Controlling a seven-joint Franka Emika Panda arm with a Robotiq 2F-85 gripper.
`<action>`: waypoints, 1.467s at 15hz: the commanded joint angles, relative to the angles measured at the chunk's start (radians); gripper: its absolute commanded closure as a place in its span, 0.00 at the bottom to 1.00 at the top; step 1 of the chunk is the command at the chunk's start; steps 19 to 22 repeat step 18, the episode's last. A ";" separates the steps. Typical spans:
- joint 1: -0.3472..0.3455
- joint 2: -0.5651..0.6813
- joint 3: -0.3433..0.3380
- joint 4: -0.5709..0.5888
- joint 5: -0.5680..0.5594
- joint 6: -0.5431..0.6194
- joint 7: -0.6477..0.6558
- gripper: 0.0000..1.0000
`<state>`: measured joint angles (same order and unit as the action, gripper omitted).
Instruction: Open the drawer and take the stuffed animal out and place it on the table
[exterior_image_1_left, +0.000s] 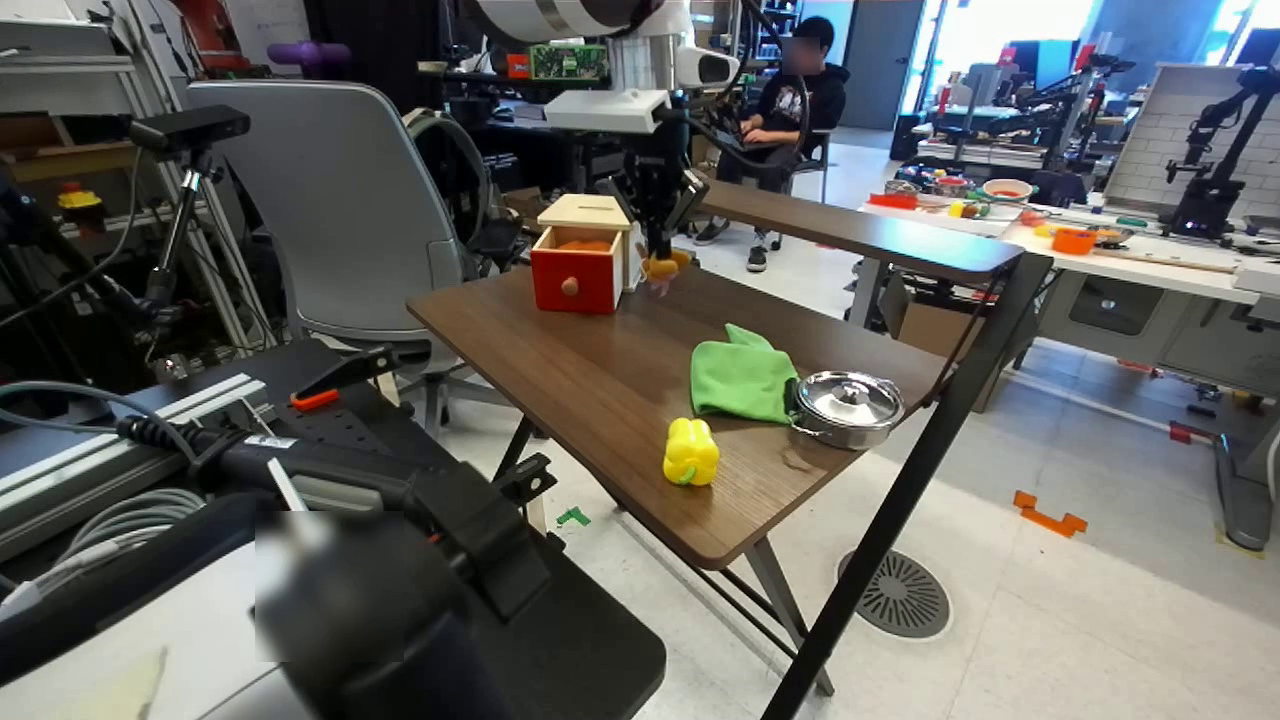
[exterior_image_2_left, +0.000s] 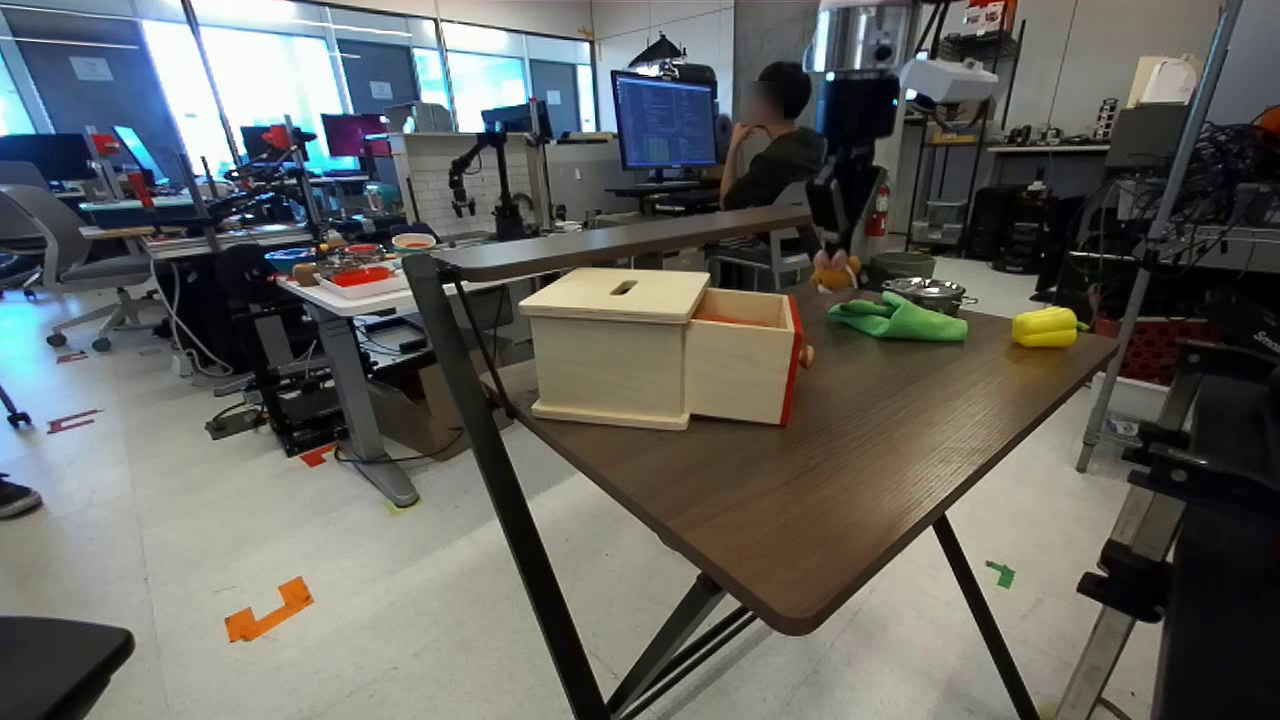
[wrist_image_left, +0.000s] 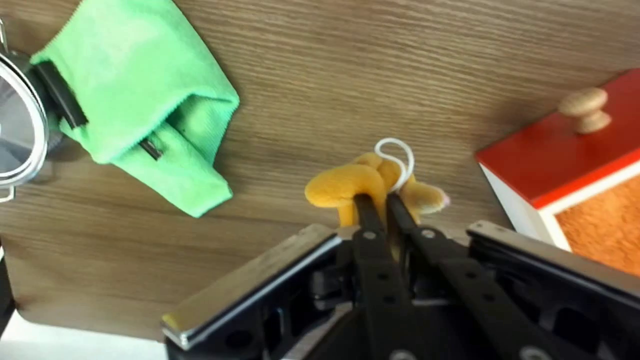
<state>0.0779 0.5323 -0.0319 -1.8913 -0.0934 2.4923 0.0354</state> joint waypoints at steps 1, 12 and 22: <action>-0.009 0.048 -0.014 -0.008 -0.011 0.006 0.027 0.98; -0.001 0.061 -0.039 0.000 -0.006 -0.050 0.104 0.36; -0.013 0.026 -0.023 -0.004 0.002 -0.031 0.090 0.18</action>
